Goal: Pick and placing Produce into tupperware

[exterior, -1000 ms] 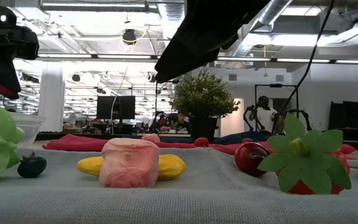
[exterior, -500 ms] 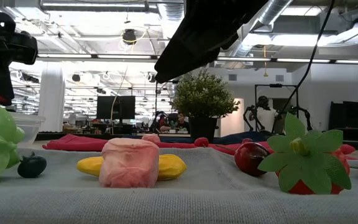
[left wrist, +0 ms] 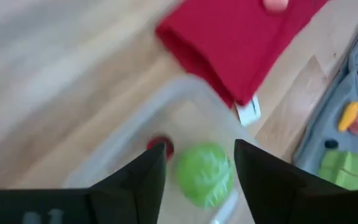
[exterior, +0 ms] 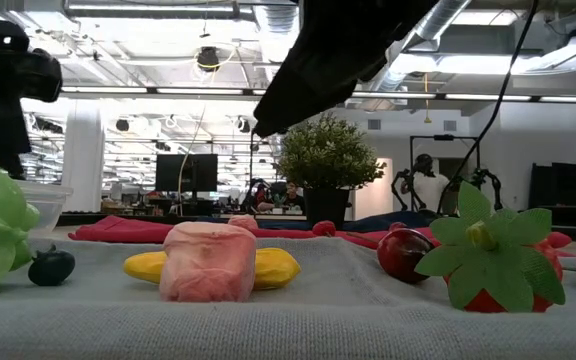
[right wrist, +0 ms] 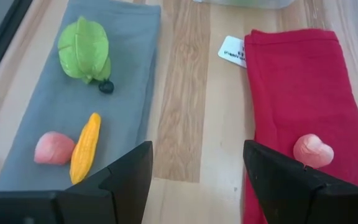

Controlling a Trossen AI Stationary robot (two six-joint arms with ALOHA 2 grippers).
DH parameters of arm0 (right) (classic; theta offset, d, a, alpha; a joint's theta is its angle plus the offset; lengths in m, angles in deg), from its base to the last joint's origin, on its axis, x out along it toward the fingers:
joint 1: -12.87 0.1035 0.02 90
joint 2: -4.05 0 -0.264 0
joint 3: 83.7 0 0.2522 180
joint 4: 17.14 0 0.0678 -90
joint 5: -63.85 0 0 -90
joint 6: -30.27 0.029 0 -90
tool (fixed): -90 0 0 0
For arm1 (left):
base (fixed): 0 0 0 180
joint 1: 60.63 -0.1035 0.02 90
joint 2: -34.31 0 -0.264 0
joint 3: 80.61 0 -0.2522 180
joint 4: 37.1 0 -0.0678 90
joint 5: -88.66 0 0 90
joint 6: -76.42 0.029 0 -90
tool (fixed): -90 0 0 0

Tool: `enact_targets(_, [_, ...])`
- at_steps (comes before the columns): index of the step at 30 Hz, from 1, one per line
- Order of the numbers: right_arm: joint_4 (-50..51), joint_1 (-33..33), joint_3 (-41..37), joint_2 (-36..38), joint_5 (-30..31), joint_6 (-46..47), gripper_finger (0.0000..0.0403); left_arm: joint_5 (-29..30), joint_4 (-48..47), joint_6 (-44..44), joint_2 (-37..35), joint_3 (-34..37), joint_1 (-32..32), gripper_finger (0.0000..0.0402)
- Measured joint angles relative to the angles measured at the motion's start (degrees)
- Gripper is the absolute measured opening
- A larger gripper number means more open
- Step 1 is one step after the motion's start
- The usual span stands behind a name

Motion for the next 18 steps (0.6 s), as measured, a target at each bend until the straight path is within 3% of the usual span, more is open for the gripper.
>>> enact_targets(9, [-1.52, 0.19, 0.04, -0.02, -0.02, -3.42, 0.0275, 9.13, 12.75, 14.88, 0.00, 0.02, -0.04, 0.0193])
enact_targets(18, [-3.86, 1.00, 0.03, 0.65, 0.04, -7.56, 0.0275, 18.47, 33.53, 41.39, 0.89, 0.25, -0.04, 0.0193])
